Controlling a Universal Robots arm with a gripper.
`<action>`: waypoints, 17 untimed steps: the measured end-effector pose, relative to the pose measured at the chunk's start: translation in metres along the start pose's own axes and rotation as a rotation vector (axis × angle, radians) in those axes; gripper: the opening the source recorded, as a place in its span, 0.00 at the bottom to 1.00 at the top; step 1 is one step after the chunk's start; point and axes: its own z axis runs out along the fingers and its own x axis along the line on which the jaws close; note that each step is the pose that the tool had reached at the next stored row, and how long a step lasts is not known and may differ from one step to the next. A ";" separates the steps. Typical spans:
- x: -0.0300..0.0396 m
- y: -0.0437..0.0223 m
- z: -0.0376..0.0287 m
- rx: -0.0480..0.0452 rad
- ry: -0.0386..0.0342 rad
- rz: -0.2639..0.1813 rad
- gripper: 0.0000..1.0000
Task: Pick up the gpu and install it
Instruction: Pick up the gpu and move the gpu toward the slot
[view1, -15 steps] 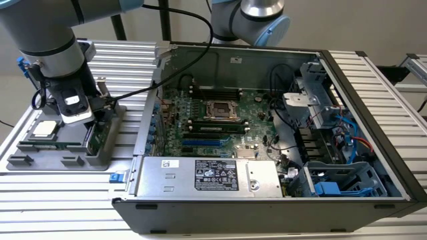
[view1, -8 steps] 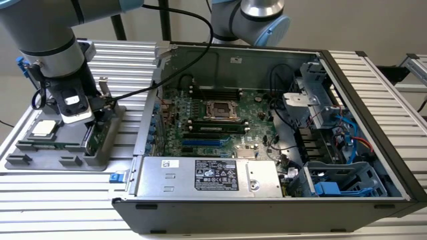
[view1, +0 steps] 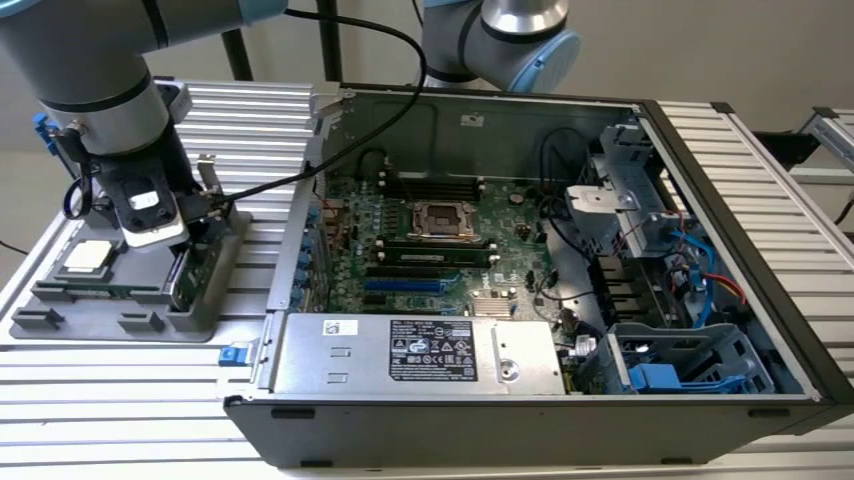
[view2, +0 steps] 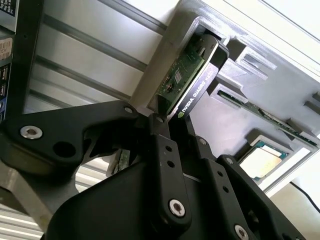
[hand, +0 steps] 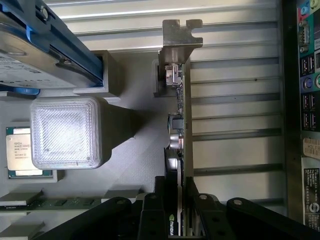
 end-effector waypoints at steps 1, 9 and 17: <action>0.0000 0.0000 0.0000 0.0000 0.0000 0.000 0.00; 0.0000 0.0000 0.0002 0.0000 0.0000 0.000 0.00; 0.0000 0.0000 0.0003 0.0000 0.0000 0.000 0.00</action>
